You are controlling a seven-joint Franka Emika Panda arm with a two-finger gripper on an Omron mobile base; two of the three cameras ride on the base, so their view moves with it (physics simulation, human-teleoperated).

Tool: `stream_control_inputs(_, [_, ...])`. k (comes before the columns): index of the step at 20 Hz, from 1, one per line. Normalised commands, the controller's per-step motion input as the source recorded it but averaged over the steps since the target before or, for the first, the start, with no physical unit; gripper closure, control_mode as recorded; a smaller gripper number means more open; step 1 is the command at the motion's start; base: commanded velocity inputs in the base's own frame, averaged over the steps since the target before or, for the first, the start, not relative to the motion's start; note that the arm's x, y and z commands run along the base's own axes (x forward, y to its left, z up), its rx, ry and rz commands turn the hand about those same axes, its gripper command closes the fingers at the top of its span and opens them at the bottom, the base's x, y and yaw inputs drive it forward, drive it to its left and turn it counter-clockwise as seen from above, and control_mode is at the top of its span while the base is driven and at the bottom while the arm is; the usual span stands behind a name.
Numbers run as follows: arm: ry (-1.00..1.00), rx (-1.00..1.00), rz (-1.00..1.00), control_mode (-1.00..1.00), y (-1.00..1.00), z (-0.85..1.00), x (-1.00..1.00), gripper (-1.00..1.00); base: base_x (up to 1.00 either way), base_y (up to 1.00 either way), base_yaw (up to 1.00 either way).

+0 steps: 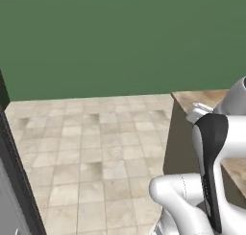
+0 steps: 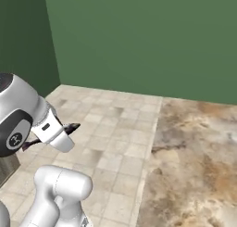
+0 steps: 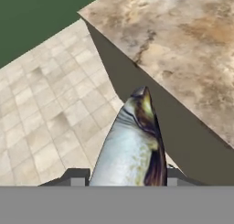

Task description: Gather the mushroom and lemon from the fridge and place them on a tray on the dining counter. Then gather the chicken drumstick and fish from the fridge and place them on the other tray.

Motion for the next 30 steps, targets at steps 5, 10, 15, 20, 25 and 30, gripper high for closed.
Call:
stream_control_inputs(5, [0.0,0.0,0.0,1.0,0.0,0.0,0.0,1.0,1.0,0.0,-0.1])
stream_control_inputs(10, [0.0,0.0,0.0,1.0,0.0,0.0,0.0,1.0,1.0,0.09,-0.16])
stream_control_inputs(15, [0.0,0.0,0.0,1.0,0.0,0.0,0.0,1.0,1.0,0.31,-0.24])
stream_control_inputs(20, [0.0,0.0,0.0,1.0,0.0,0.0,0.0,1.0,1.0,0.4,-0.29])
stream_control_inputs(25, [0.0,0.0,0.0,1.0,0.0,0.0,0.0,1.0,0.94,0.48,-0.34])
stream_control_inputs(30, [0.0,0.0,0.0,1.0,0.0,0.0,0.0,1.0,0.86,0.49,-0.39])
